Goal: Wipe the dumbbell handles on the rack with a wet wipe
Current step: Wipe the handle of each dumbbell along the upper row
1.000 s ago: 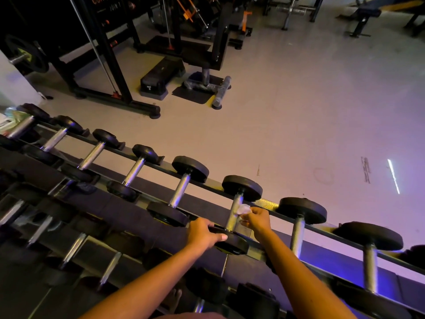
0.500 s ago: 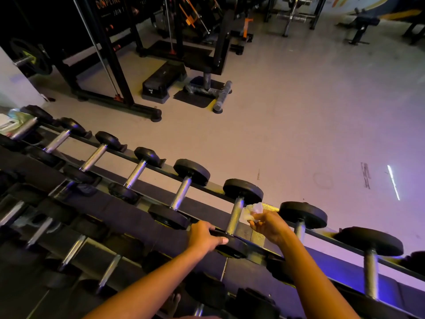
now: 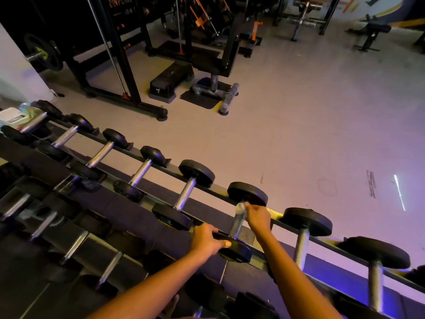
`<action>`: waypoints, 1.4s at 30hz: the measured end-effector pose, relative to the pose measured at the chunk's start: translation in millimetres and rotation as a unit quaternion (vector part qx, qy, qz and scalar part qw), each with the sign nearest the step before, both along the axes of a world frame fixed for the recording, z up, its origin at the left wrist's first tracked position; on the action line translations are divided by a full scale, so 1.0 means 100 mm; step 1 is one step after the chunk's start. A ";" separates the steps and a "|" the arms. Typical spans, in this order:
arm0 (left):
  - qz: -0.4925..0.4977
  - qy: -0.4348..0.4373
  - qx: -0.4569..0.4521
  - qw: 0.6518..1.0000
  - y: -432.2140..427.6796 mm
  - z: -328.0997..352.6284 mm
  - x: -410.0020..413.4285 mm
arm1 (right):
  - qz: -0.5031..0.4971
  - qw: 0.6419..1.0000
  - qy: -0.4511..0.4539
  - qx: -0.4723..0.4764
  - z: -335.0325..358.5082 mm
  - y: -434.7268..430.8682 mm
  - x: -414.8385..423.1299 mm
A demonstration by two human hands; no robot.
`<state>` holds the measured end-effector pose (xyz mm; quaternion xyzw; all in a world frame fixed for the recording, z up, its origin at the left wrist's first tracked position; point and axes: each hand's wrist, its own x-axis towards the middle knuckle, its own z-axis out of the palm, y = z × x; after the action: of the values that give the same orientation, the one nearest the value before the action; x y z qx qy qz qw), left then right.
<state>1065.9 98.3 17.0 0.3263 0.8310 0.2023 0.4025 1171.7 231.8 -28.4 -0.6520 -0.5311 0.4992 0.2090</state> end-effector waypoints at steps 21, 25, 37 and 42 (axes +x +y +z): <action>0.003 -0.003 -0.005 1.000 -0.01 0.01 0.01 | 0.011 0.993 -0.053 0.109 0.04 0.02 0.01; 0.006 0.001 -0.003 1.000 -0.01 0.01 0.01 | 0.092 0.984 -0.125 0.090 -0.10 -0.13 0.01; 0.008 -0.001 -0.002 1.000 -0.01 -0.02 0.00 | -0.003 0.995 -0.064 0.082 -0.09 -0.14 0.22; 0.008 -0.006 0.000 1.000 -0.01 -0.03 0.00 | -0.015 0.994 -0.067 0.090 -0.01 0.03 -0.02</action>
<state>1065.5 97.3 14.3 0.3188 0.8311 0.2077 0.4057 1170.1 235.1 -29.7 -0.6707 -0.5767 0.4014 0.2378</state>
